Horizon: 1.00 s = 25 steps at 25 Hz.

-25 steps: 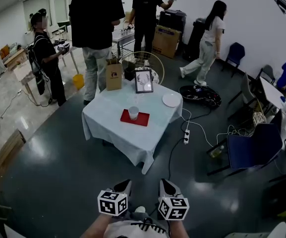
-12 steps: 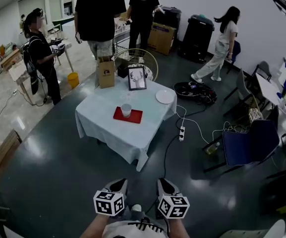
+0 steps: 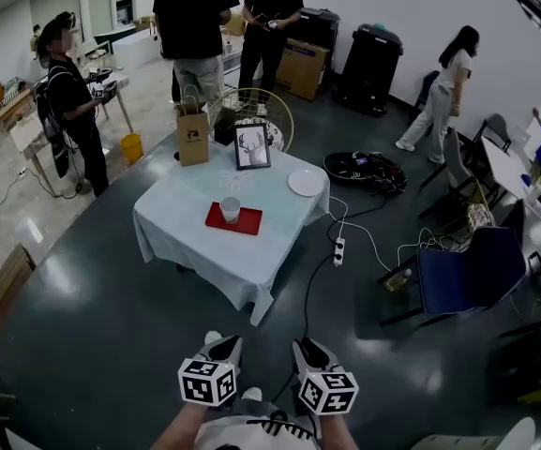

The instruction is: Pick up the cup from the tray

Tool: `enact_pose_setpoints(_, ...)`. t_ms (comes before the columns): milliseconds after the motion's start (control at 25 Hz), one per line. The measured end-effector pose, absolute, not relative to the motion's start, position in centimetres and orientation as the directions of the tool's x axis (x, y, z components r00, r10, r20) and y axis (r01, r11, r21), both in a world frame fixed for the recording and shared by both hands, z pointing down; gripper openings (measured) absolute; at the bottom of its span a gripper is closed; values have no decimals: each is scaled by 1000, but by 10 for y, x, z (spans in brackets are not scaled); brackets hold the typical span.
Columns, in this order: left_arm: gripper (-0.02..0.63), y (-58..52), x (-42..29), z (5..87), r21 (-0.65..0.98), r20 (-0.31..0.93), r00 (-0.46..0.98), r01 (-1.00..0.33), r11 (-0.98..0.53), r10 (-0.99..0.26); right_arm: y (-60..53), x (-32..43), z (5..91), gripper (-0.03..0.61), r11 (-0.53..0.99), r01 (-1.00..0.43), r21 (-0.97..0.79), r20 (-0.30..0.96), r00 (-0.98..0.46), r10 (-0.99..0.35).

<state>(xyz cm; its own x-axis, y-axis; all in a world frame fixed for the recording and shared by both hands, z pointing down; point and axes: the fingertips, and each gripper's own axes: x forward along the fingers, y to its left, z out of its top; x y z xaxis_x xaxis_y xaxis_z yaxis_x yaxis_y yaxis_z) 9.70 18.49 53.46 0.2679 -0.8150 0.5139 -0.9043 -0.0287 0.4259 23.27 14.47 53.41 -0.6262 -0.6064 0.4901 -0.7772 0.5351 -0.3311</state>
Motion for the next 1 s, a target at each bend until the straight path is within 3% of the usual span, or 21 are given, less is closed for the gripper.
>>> enact_pose_setpoints(560, 0, 124, 66, 528, 418, 509, 255, -908, -23, -822, 84, 214, 536, 124, 495, -792, -358, 488, -610, -624)
enact_pose_setpoints(1000, 0, 49, 0, 520, 402, 494, 258, -914, -45, -830, 10, 155, 523, 138, 484, -796, -363, 460, -605, -650)
